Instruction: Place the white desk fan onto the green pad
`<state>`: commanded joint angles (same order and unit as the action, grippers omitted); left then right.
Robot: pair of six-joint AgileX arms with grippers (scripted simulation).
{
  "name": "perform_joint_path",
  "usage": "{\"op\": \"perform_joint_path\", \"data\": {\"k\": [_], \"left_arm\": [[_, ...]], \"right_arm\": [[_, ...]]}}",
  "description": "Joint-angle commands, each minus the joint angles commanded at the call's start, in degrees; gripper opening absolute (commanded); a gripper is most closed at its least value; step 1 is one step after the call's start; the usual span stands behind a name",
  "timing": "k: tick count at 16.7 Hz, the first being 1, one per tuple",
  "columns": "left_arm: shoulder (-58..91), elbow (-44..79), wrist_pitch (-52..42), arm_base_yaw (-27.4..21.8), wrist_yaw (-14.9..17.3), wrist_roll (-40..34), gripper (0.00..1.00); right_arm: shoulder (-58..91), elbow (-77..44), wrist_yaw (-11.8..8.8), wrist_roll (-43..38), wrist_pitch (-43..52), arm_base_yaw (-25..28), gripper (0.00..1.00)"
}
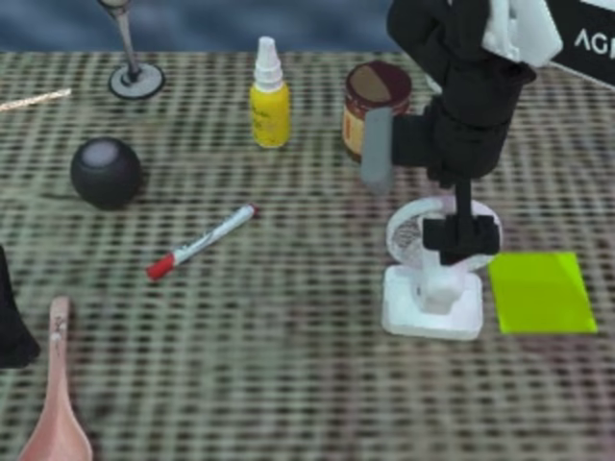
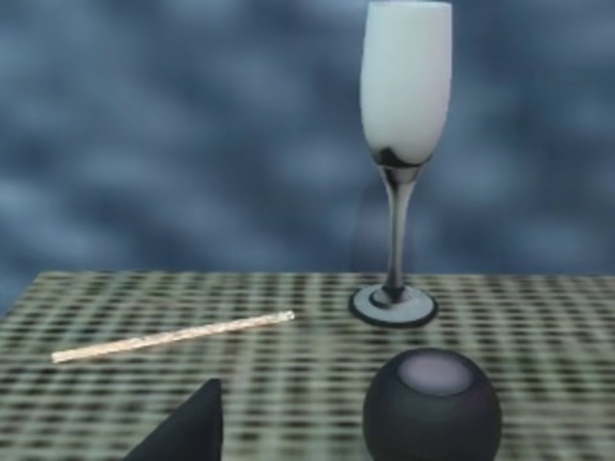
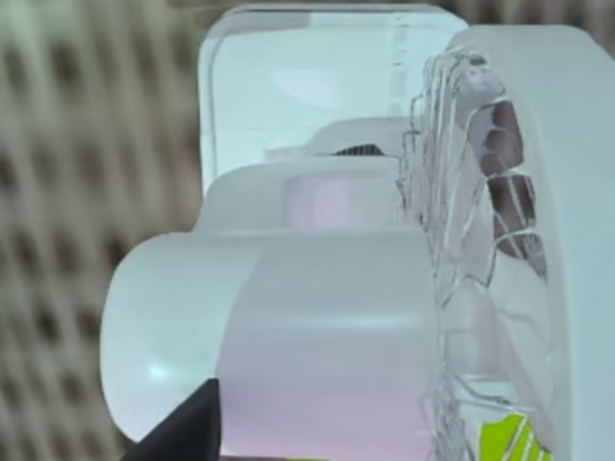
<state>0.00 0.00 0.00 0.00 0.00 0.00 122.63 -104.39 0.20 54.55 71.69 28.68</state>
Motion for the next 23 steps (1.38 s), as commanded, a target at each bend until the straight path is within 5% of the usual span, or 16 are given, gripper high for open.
{"op": "perform_joint_path", "data": {"k": [13,23], "left_arm": [[0.00,0.00,0.00,0.00,0.00,0.00,1.00],[0.00,0.00,0.00,0.00,0.00,0.00,1.00]], "right_arm": [[0.00,0.00,0.00,0.00,0.00,0.00,0.02],[-0.45,-0.28,0.04,0.08,0.17,-0.08,0.00]]}}
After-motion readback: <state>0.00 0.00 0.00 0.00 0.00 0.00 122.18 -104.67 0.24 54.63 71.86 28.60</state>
